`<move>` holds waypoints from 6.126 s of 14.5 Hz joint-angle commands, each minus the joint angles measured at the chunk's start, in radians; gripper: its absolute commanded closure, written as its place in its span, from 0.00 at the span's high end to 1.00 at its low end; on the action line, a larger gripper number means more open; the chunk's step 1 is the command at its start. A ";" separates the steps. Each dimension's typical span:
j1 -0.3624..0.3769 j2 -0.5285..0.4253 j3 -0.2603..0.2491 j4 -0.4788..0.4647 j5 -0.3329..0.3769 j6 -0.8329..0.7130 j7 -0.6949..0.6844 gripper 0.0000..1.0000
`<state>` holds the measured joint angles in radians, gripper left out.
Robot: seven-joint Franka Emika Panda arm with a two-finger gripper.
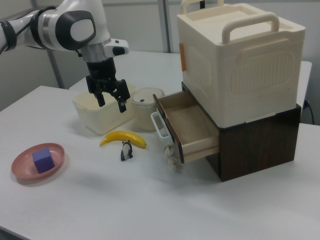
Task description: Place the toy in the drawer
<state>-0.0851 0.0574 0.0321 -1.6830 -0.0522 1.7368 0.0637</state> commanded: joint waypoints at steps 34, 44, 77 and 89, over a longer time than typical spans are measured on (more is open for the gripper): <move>-0.002 0.010 -0.003 0.026 -0.012 -0.065 -0.123 1.00; 0.089 0.225 0.012 -0.004 -0.107 0.182 -0.133 0.86; 0.096 0.234 -0.210 0.305 -0.021 0.149 -0.554 0.00; 0.073 0.364 -0.302 0.209 -0.061 0.468 -0.536 0.68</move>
<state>-0.0139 0.4331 -0.2600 -1.4544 -0.1058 2.1877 -0.4836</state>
